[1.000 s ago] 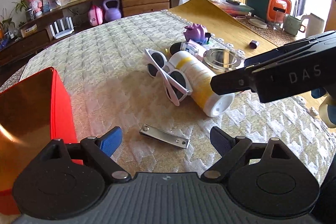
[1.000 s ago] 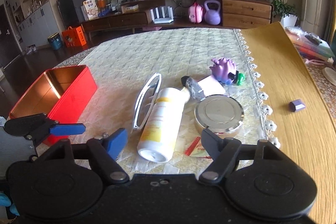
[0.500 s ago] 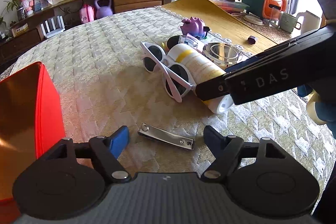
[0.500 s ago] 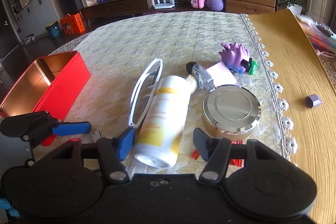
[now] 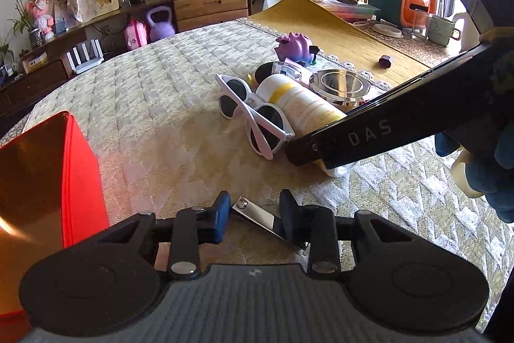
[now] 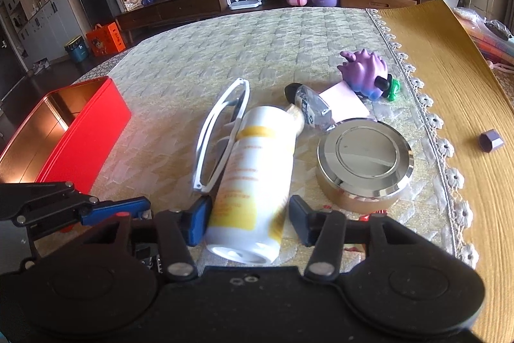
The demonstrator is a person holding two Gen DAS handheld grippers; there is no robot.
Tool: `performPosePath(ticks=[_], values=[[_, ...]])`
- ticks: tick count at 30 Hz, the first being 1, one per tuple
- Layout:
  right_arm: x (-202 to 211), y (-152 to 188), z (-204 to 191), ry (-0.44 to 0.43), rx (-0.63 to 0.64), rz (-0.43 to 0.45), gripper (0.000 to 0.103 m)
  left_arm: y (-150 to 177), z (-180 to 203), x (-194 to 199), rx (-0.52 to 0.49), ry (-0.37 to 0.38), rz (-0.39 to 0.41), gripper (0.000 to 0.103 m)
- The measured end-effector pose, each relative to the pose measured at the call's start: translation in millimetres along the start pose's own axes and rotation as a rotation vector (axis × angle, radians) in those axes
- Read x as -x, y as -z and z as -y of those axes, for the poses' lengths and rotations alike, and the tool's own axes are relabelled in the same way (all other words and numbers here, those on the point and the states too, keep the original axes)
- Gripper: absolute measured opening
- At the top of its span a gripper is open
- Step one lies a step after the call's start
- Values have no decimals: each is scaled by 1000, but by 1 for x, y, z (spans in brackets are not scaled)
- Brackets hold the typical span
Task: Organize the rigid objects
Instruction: 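Lift and carry the clipper and bottle over the red tin with both tools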
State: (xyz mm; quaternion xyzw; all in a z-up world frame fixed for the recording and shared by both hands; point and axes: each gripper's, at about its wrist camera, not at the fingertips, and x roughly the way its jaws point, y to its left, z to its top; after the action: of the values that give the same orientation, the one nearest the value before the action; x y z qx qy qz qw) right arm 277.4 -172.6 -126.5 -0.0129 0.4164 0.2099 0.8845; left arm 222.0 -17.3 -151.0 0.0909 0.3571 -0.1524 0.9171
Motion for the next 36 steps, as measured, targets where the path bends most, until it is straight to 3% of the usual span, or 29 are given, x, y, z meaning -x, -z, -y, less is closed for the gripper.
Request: performPosePath(ticks=[6, 16, 20, 22, 23, 32, 35, 36], values=[[8, 7, 1, 19, -17, 13, 48, 2, -3, 3, 24, -17, -7, 23], [30, 33, -3, 17, -29, 9, 48, 5, -8, 15, 150, -29, -82, 24], [34, 39, -3, 8, -41, 12, 48, 6, -10, 20, 240, -33, -110, 39], [34, 39, -3, 5, -45, 14, 47, 9, -12, 23, 286, -40, -121, 67], [34, 40, -2, 3, -49, 15, 47, 11, -13, 24, 311, -46, -125, 68], [39, 47, 2, -8, -53, 30, 47, 7, 4, 21, 297, -114, -143, 63], [42, 50, 3, -8, -48, 35, 47, 6, 14, 20, 260, -130, -133, 48], [42, 51, 3, -7, -46, 36, 47, 6, 16, 20, 251, -131, -127, 35]])
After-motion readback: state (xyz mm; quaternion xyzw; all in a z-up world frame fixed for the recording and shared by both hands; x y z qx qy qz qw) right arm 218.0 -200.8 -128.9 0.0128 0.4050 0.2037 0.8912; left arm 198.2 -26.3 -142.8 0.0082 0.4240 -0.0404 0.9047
